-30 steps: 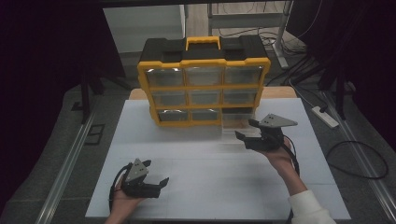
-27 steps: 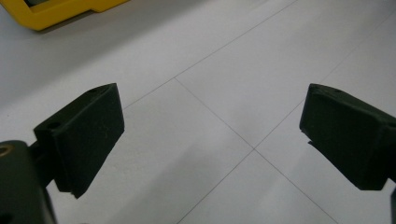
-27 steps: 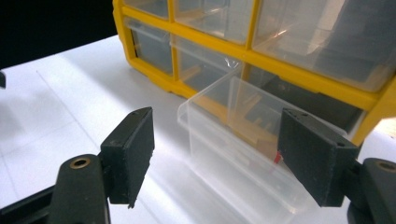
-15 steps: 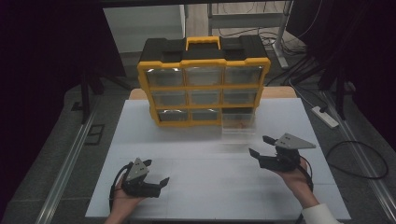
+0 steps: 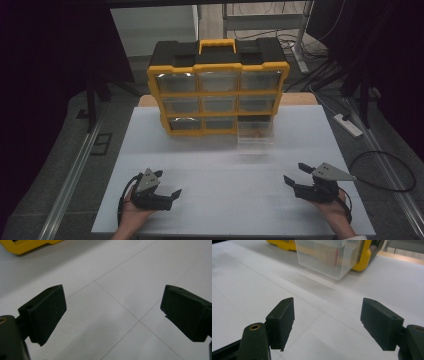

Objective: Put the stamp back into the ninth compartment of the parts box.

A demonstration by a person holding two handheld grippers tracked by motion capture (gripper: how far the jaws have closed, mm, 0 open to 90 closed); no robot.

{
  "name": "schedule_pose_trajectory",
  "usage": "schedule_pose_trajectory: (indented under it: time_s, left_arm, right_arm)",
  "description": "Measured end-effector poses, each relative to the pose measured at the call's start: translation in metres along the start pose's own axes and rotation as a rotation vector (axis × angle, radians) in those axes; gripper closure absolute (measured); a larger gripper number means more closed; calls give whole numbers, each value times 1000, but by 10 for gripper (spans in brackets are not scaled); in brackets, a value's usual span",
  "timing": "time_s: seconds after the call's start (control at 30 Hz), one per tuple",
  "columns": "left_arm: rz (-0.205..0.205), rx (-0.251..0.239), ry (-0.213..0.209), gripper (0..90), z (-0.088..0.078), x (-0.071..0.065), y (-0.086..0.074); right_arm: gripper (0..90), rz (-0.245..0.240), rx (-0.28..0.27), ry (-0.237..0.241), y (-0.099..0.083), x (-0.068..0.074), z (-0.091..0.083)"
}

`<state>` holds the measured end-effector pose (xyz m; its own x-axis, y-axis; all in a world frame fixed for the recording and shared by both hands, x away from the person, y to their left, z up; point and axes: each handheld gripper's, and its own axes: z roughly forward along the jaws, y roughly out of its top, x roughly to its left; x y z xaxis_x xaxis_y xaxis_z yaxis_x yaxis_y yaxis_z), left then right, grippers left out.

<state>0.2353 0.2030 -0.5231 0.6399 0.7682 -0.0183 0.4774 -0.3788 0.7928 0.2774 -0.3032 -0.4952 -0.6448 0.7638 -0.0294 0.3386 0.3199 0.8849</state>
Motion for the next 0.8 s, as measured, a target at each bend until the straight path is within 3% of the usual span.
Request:
schedule_pose_trajectory:
  time_s: [0.3,0.43,0.8]
  left_arm:
    - [-6,8,4,67,1,1,0]
    - [-10,6,7,67,1,1,0]
    - [-12,19,10,68,2,2,-1]
  right_arm:
    - [274,-10,6,5,-1,-3,0]
    - [274,12,-6,-5,-2,-7,-2]
    - [273,-16,7,-2,-2,-4,0]
